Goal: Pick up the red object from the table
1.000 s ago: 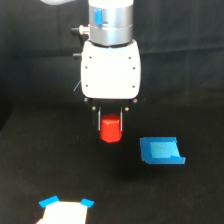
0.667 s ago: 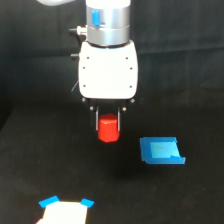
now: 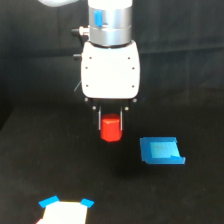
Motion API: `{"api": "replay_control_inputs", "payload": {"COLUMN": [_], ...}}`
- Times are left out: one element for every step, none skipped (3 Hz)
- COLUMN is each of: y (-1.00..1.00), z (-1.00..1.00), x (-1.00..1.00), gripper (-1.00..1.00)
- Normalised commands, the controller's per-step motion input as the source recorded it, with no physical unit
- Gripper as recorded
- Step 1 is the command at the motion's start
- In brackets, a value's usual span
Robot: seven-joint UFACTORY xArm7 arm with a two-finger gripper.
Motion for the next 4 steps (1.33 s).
{"api": "replay_control_inputs", "payload": {"y": [-0.04, 0.16, -0.10, -0.36], "z": [1.00, 0.18, 0.11, 0.22], "x": [-0.33, 0.10, 0.04, -0.20], "gripper": [-1.00, -0.71, -0.40, -1.00]}}
